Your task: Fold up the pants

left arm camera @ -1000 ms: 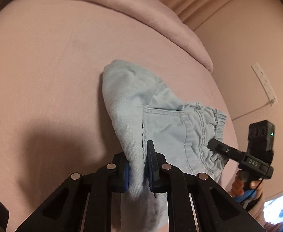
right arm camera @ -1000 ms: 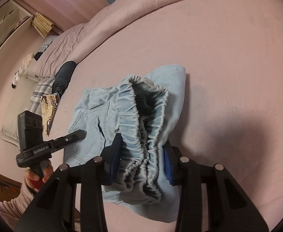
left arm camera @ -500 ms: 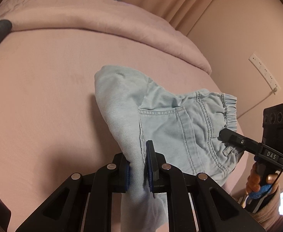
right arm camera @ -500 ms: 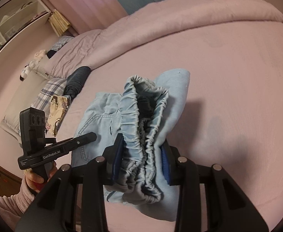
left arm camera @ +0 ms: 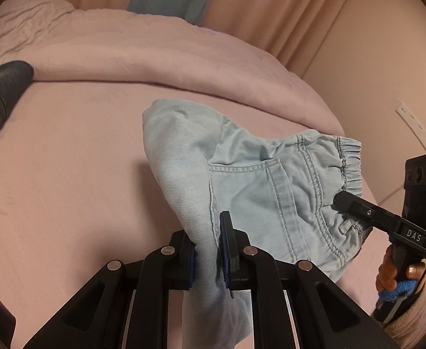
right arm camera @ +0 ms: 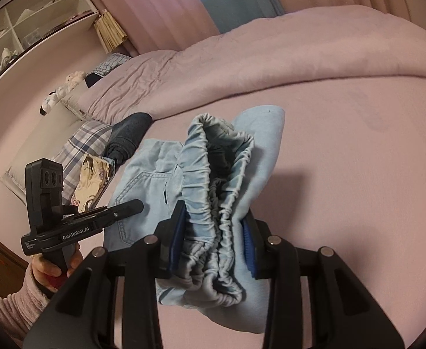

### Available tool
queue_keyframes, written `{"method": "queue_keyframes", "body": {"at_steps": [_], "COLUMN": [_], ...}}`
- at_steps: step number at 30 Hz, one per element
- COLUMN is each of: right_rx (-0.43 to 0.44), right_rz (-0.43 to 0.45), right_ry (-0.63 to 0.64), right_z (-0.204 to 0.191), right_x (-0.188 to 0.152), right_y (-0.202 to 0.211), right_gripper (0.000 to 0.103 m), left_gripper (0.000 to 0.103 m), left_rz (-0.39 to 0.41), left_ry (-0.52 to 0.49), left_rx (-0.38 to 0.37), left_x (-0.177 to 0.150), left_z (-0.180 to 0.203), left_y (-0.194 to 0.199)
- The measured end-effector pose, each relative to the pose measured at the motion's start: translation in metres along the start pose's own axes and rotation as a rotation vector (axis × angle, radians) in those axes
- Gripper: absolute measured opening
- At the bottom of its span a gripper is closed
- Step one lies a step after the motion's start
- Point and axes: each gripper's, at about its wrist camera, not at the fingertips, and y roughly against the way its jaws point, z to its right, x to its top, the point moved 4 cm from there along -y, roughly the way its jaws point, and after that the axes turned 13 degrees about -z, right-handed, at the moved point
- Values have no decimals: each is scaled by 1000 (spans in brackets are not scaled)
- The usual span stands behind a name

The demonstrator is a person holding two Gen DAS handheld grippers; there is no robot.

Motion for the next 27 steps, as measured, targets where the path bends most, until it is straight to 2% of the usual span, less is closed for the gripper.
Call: {"method": "queue_keyframes", "body": {"at_steps": [7,9,12,14,15,18,20,23,25,27], "right_rx": [1,0,-15,-39,-55,-163,-138,-150,-216,-315], "right_rz": [11,10,-6,-42,-79,-163,-153,-166,-141,-71], "right_ry": [5,-7,-26,-57,-80,-148,-186,-204,-160,-85], "right_z": [9,14,23,34,42,66,74,74,64,47], "right_x": [43,53,63,64,64,57,54,50,52,55], "right_y": [-34,-46,-65,-82,-94,-120,-119,-106,-93,-75], "right_gripper": [35,35,36,40,41,53,62,68,68,65], "left_gripper": [11,11,11,11,20,41,49,50,50,50], "left_rz": [-6,-17,-64,-108,-125,-143,-132,-89,-35,9], "left_ry": [11,11,33,51,64,104,123,121,81,26], "left_rx": [39,54,85,114,159,169,176,240,290,324], "left_x": [44,48,54,56,54,52,48,44,39,34], "left_z": [-22,-30,-44,-54,-61,-73,-79,-77,-66,-60], "left_y": [-29,-37,-61,-78,-87,-96,-86,-63,-46,-32]}}
